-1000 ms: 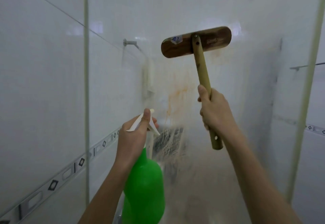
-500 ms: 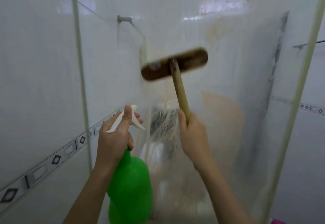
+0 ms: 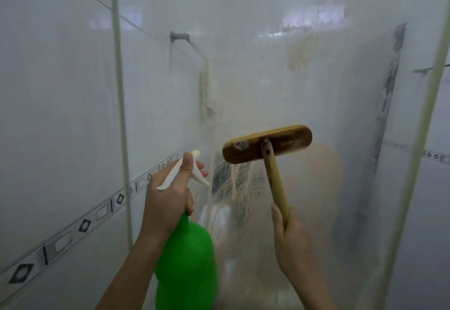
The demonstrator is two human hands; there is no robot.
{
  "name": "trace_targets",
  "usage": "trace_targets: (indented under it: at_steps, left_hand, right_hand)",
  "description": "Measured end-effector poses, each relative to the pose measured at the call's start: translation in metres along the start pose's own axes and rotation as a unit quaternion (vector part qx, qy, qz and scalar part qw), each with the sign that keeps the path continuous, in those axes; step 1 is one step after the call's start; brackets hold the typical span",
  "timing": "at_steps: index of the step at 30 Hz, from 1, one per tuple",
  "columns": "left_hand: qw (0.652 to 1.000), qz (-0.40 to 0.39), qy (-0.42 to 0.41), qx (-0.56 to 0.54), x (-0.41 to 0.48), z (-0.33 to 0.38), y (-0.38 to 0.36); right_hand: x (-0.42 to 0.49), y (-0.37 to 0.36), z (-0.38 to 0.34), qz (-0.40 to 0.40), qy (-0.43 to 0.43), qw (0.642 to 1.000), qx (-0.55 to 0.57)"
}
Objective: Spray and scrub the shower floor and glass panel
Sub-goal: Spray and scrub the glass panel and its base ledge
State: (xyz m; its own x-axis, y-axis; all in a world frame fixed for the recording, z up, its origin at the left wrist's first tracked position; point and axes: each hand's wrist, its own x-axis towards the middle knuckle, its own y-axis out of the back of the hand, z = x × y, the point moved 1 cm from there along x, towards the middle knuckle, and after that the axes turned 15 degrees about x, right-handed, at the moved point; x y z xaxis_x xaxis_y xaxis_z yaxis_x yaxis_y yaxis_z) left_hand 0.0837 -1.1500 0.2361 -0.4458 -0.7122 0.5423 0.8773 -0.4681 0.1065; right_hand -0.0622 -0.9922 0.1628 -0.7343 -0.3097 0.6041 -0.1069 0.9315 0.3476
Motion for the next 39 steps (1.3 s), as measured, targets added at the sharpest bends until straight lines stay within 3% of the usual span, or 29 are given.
trace_targets:
  at_steps: [3,6,12,15,19,23,25,29,31,36,39]
  left_hand:
    - [1.0,-0.014,-0.015,-0.011,0.003,0.009,-0.015]
    - [0.999,-0.027,-0.024,-0.024,0.004,0.019,-0.028]
    - [0.998,-0.038,-0.026,-0.036,0.004,0.029,-0.049]
    - [0.998,-0.051,-0.022,-0.034,0.002,0.031,-0.061]
    - [0.998,-0.056,-0.013,-0.032,-0.005,0.03,-0.08]
    - [0.998,-0.016,-0.023,0.05,-0.01,0.021,-0.095]
    - [0.999,-0.031,-0.015,0.036,-0.013,0.017,-0.103]
    - [0.998,-0.056,0.024,0.013,-0.015,0.011,-0.123]
    - [0.998,-0.053,0.036,0.007,-0.018,0.008,-0.13]
    - [0.997,-0.076,0.008,-0.024,-0.02,0.008,-0.14]
    - [0.998,-0.066,0.011,-0.021,-0.014,0.011,-0.145]
  right_hand:
    - [0.08,0.028,-0.046,0.061,0.064,0.996,-0.022]
    - [0.152,0.07,-0.086,0.102,0.058,0.986,0.122]
    - [0.036,0.061,0.01,0.087,-0.009,0.991,0.098]
    - [0.086,0.093,-0.017,0.112,0.014,0.992,0.05]
    - [0.158,0.135,-0.05,0.173,0.025,0.973,0.152]
    - [0.053,0.089,0.039,0.135,-0.043,0.982,0.126]
    - [0.01,0.075,0.063,0.087,-0.066,0.985,0.132]
    - [0.077,0.11,0.019,0.097,-0.024,0.989,0.109]
    - [0.109,0.126,-0.002,0.108,-0.017,0.982,0.156]
    - [0.046,0.095,0.047,0.096,-0.057,0.98,0.167]
    - [0.047,0.099,0.042,0.088,-0.056,0.983,0.15]
